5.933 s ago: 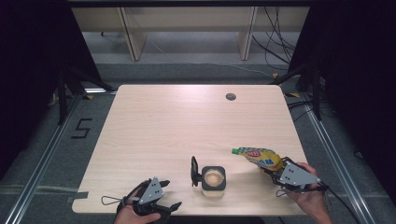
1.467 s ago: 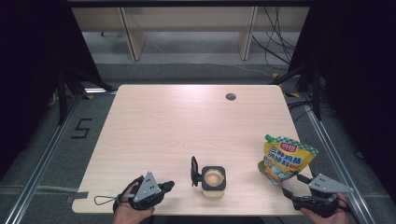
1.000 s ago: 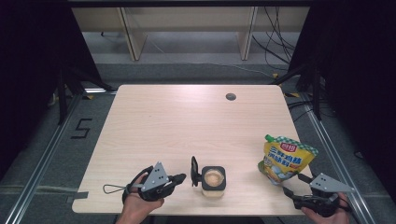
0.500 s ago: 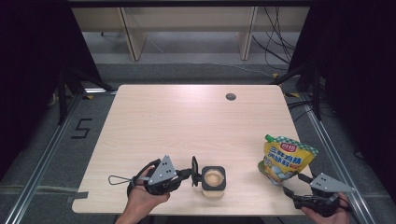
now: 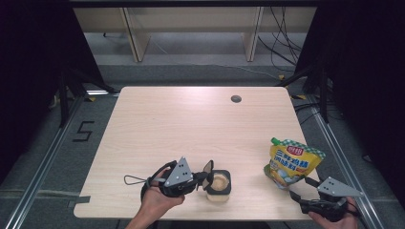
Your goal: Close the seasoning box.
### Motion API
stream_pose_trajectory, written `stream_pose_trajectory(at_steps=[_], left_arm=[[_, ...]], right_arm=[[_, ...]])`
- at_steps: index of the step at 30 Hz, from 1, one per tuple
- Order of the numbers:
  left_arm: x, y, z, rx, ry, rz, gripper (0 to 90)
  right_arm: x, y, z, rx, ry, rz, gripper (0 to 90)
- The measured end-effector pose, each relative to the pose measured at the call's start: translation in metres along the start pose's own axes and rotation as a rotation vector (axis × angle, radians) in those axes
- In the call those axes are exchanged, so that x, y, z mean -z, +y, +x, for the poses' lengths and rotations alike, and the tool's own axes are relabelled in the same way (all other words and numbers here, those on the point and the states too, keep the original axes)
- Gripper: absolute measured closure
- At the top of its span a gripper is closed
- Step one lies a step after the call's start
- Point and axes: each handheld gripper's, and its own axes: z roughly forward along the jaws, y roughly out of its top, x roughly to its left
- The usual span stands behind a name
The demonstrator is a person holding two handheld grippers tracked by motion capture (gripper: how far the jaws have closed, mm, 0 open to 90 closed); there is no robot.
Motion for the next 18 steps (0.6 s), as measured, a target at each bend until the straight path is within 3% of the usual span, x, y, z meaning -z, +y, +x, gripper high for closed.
stream_pose_trajectory(at_steps=[1,3,4,5,9,11,13,14,15,17,18], left_arm=[[-0.002,0.0,-0.001,0.01,-0.003,-0.005,89.0],[-0.005,0.0,-0.002,0.016,-0.008,-0.009,88.9],[-0.005,0.001,-0.001,0.0,-0.014,-0.003,88.9],[-0.006,0.0,-0.002,0.017,-0.012,-0.005,88.9],[-0.009,0.0,-0.001,-0.001,-0.016,0.004,88.9],[-0.011,-0.001,-0.002,0.011,-0.025,0.001,88.9],[-0.014,-0.002,-0.003,0.008,-0.025,0.005,88.9],[-0.015,-0.002,-0.004,0.021,-0.026,0.009,88.9],[-0.015,-0.002,-0.004,0.003,-0.027,0.02,88.8],[-0.019,-0.003,-0.006,0.018,-0.031,0.018,88.7],[-0.02,-0.004,-0.005,0.002,-0.041,0.021,88.5]], right_arm=[[-0.001,0.0,-0.001,0.022,0.004,-0.003,25.1],[0.0,0.0,0.001,-0.007,0.009,0.01,25.1],[0.0,0.0,0.001,-0.011,0.01,0.009,25.1],[0.0,0.0,0.001,-0.01,0.01,0.008,25.1],[-0.001,0.0,-0.001,0.015,0.008,0.002,25.1],[0.0,0.0,0.001,-0.014,0.01,0.009,25.1],[-0.001,0.0,0.0,0.012,0.011,0.002,25.1],[-0.001,0.0,0.0,0.012,0.01,0.001,25.1],[0.0,0.0,0.001,-0.012,0.011,0.009,25.1],[0.0,0.0,0.001,-0.006,0.011,0.008,25.1],[-0.001,0.0,-0.001,0.016,0.01,0.002,25.1]])
